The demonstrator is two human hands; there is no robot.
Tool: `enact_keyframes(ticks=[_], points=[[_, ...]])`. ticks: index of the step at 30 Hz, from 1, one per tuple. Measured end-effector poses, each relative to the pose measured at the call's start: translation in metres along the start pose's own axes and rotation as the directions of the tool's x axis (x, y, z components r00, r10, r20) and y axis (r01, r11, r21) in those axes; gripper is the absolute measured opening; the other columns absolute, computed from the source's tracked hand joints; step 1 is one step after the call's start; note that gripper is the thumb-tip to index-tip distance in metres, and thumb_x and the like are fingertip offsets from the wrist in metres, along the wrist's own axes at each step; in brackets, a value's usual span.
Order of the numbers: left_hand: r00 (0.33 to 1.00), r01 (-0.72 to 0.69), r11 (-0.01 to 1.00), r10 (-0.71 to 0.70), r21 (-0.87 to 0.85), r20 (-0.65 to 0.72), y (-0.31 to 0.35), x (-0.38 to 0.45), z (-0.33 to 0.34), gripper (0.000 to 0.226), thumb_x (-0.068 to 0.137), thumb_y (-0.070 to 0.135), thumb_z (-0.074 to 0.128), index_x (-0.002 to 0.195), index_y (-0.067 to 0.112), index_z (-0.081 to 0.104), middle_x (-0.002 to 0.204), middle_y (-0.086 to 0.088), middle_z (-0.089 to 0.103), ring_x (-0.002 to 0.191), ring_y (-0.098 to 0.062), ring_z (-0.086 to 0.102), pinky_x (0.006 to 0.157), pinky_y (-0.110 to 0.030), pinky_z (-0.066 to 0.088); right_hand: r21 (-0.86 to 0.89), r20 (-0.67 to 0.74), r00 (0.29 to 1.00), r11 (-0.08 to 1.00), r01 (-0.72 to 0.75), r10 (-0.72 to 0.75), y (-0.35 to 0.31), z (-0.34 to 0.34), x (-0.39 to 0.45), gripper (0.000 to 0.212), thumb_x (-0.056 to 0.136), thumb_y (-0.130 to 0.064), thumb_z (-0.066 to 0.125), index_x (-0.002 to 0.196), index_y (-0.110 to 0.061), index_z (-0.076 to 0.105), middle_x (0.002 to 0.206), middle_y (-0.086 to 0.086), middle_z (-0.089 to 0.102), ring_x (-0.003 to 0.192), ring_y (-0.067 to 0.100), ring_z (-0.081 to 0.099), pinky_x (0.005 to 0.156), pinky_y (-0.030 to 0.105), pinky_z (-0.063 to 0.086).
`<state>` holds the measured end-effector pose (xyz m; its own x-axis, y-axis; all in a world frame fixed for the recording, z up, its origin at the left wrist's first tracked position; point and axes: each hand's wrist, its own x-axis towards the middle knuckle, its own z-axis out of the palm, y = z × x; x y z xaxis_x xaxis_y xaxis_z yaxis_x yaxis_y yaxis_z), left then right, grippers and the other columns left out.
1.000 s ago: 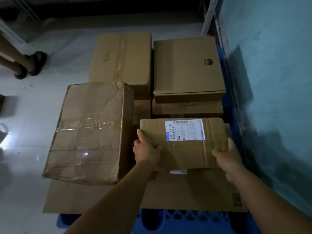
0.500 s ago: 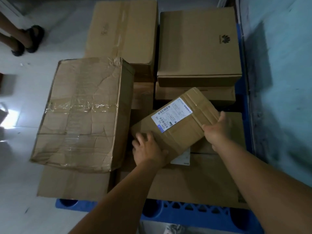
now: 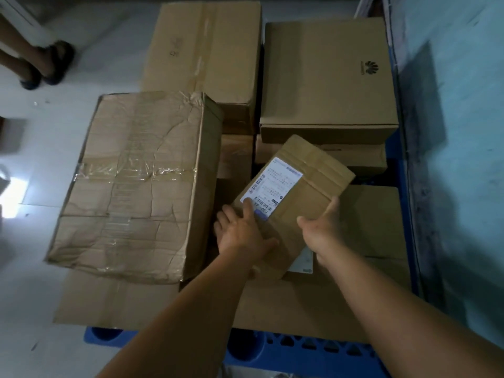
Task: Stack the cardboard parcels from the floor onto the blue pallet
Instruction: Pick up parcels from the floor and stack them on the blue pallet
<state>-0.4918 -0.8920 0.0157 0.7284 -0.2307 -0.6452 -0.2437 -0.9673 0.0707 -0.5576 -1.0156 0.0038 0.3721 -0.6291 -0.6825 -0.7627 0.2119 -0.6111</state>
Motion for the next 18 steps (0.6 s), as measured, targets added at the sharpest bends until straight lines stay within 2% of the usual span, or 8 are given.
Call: enact_keyframes(ticks=[2, 4, 6, 10, 13, 18], points=[[0.999, 0.046, 0.998, -0.047, -0.044, -0.021, -0.003, -0.002, 0.000, 0.110, 0.075, 0.065, 0.063, 0.151, 0.021, -0.004, 0.152, -0.023, 0.006, 0.141, -0.041, 0.010, 0.116, -0.046, 0.012, -0.023, 0.055, 0.998, 0.999, 0.025, -0.024, -0.014, 0.004, 0.000, 0.083, 0.090, -0.014, 0.062, 0.153, -0.029, 0.009, 0.146, 0.003, 0.040, 0.127, 0.024, 0.046, 0.103, 0.040, 0.040], [0.997, 0.045, 0.997, -0.048, -0.062, -0.053, -0.003, -0.003, 0.000, 0.110, 0.078, 0.064, 0.061, 0.151, 0.015, -0.005, 0.155, -0.021, 0.000, 0.143, -0.038, 0.006, 0.117, -0.045, 0.010, -0.063, 0.112, 0.992, 0.996, 0.059, -0.052, -0.025, 0.010, 0.004, 0.081, 0.092, -0.018, 0.060, 0.152, -0.032, 0.008, 0.147, 0.002, 0.041, 0.129, 0.025, 0.046, 0.105, 0.044, 0.041], [0.998, -0.014, 0.998, 0.010, -0.067, -0.057, -0.002, -0.003, 0.002, 0.111, 0.079, 0.062, 0.061, 0.152, 0.013, -0.007, 0.158, -0.016, -0.011, 0.146, -0.035, -0.006, 0.118, -0.046, 0.004, -0.089, 0.166, 0.984, 0.992, 0.085, -0.069, -0.034, 0.016, 0.008, 0.080, 0.094, -0.020, 0.057, 0.152, -0.035, 0.005, 0.152, 0.000, 0.035, 0.132, 0.025, 0.042, 0.107, 0.047, 0.039], [0.994, -0.092, 0.982, 0.100, -0.163, 0.039, -0.007, -0.001, 0.009, 0.122, 0.076, 0.057, 0.069, 0.149, 0.021, -0.020, 0.154, -0.008, -0.034, 0.142, -0.029, -0.030, 0.116, -0.052, -0.003, -0.144, 0.247, 0.963, 0.979, 0.146, -0.108, -0.046, 0.028, 0.015, 0.077, 0.098, -0.018, 0.050, 0.152, -0.035, -0.001, 0.160, -0.003, 0.015, 0.142, 0.023, 0.027, 0.113, 0.043, 0.030], [0.993, -0.099, 0.980, 0.109, -0.172, 0.050, -0.011, 0.001, 0.011, 0.129, 0.071, 0.057, 0.073, 0.148, 0.023, -0.025, 0.152, -0.007, -0.038, 0.140, -0.029, -0.034, 0.115, -0.054, -0.003, -0.174, 0.264, 0.957, 0.970, 0.167, -0.118, -0.052, 0.036, 0.020, 0.076, 0.099, -0.015, 0.047, 0.152, -0.031, -0.004, 0.162, -0.005, 0.002, 0.146, 0.021, 0.015, 0.116, 0.040, 0.022], [0.996, -0.067, 0.981, 0.077, -0.181, 0.051, -0.006, 0.005, 0.009, 0.130, 0.071, 0.054, 0.075, 0.148, 0.022, -0.024, 0.152, -0.008, -0.037, 0.141, -0.030, -0.032, 0.115, -0.055, -0.002, -0.206, 0.263, 0.957, 0.962, 0.181, -0.124, -0.057, 0.041, 0.024, 0.076, 0.099, -0.014, 0.046, 0.152, -0.030, -0.006, 0.162, -0.004, 0.000, 0.147, 0.022, 0.013, 0.115, 0.039, 0.021]])
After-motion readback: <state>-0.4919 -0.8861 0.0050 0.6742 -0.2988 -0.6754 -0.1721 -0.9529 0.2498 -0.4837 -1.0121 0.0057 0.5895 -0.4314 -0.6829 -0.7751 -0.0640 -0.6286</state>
